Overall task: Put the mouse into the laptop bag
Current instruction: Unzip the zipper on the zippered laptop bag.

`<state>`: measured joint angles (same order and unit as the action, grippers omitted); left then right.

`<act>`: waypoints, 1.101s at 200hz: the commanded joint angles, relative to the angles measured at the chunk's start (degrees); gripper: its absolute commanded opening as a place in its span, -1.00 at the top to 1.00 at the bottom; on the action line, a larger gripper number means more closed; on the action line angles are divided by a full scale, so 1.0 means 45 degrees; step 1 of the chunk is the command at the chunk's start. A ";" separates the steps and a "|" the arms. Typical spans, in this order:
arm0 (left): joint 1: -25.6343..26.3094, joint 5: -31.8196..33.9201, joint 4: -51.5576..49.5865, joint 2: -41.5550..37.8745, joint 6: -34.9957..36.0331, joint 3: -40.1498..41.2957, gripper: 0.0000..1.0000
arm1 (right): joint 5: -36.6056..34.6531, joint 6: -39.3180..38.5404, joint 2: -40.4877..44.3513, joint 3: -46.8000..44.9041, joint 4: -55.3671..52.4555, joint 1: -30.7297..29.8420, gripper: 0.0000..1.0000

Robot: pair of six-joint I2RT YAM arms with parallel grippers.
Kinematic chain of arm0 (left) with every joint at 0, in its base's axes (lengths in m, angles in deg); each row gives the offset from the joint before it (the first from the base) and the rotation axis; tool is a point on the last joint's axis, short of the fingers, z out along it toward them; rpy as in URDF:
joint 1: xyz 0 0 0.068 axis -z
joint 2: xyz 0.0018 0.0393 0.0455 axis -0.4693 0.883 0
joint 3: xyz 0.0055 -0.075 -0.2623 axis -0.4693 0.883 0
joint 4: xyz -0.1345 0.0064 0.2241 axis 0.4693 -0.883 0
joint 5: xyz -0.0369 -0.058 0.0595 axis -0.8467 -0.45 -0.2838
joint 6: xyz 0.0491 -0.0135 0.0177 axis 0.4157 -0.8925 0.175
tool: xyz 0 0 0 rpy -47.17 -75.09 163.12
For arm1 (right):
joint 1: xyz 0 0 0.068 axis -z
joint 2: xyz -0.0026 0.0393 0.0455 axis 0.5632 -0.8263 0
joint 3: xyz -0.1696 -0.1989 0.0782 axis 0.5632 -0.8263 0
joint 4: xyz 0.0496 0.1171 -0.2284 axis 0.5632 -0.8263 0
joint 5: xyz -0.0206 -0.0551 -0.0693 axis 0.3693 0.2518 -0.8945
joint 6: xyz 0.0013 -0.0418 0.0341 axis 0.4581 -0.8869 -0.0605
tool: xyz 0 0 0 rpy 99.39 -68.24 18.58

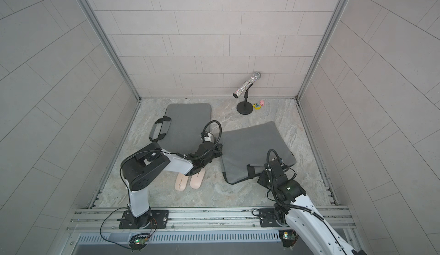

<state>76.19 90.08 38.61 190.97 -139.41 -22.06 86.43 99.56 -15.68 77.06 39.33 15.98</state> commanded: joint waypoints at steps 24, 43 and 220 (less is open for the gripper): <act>0.0973 0.0792 0.1729 -0.0941 -0.0116 0.1099 1.00 | 0.0044 -0.0800 -0.0312 0.0237 0.0350 0.1718 1.00; 0.1203 0.0600 0.2127 -0.0549 -0.0444 0.1024 0.94 | 0.0250 -0.0890 -0.0705 0.0389 0.0558 0.1915 1.00; 0.5187 0.2762 0.2203 0.1813 -0.0377 -0.1523 0.77 | 0.2724 -0.2042 0.0014 0.0670 -0.1085 0.1980 1.00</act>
<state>99.65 102.12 50.50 198.49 -143.78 -23.22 94.80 91.52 -18.76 80.54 39.92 27.34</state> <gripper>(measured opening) 0.134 0.042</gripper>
